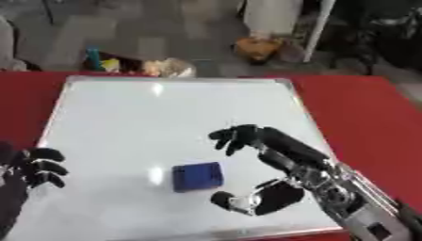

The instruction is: Wipe the whiteboard clean with a brush.

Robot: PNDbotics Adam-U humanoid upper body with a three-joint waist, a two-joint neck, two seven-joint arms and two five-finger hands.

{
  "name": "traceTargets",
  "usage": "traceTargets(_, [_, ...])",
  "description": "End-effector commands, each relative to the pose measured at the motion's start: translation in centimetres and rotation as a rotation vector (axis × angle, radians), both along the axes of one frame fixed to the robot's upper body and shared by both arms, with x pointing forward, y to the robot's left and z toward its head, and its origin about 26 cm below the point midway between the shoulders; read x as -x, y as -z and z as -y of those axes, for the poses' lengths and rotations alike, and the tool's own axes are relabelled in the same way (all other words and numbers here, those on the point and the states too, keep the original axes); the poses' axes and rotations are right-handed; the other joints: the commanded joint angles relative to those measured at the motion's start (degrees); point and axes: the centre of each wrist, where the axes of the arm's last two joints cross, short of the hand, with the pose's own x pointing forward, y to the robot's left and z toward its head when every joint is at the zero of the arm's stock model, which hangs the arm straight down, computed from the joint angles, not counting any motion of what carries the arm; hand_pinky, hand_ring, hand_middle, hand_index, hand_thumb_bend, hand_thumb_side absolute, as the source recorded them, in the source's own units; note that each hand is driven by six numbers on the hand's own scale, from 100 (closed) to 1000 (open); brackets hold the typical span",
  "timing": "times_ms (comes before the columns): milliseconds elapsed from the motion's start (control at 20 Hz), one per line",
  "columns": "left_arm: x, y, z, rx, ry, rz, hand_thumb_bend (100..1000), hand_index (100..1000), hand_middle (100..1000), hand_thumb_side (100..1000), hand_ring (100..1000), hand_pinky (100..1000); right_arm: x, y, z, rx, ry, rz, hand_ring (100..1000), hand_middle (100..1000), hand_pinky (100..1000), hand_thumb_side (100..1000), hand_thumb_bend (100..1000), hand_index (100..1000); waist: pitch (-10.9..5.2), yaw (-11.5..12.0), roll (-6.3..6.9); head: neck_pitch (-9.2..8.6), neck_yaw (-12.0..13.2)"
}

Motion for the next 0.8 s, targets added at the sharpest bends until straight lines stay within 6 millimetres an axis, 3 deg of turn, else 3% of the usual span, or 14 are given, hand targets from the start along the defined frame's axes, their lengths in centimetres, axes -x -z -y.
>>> traceTargets(50, [-0.2, -1.0, -0.1, -0.007, 0.002, 0.034, 657, 664, 591, 937, 555, 477, 0.0, -1.2, 0.5, 0.016, -0.002, 0.034, 701, 740, 715, 559, 468, 926, -0.44, 0.3, 0.27, -0.59, -0.3])
traceTargets(350, [-0.3, -1.2, 0.1, -0.007, 0.011, 0.042, 656, 664, 590, 937, 555, 477, -0.3, -1.5, 0.6, 0.043, -0.014, 0.028, 759, 775, 742, 569, 475, 926, 0.03, 1.2, 0.43, -0.91, -0.7])
traceTargets(800, [-0.5, -1.8, 0.4, -0.006, 0.025, 0.062, 656, 664, 590, 936, 554, 477, -2.2, 0.2, 0.6, 0.079, -0.051, -0.031, 763, 774, 739, 577, 466, 927, 0.66, 3.0, 0.91, -1.31, -1.3])
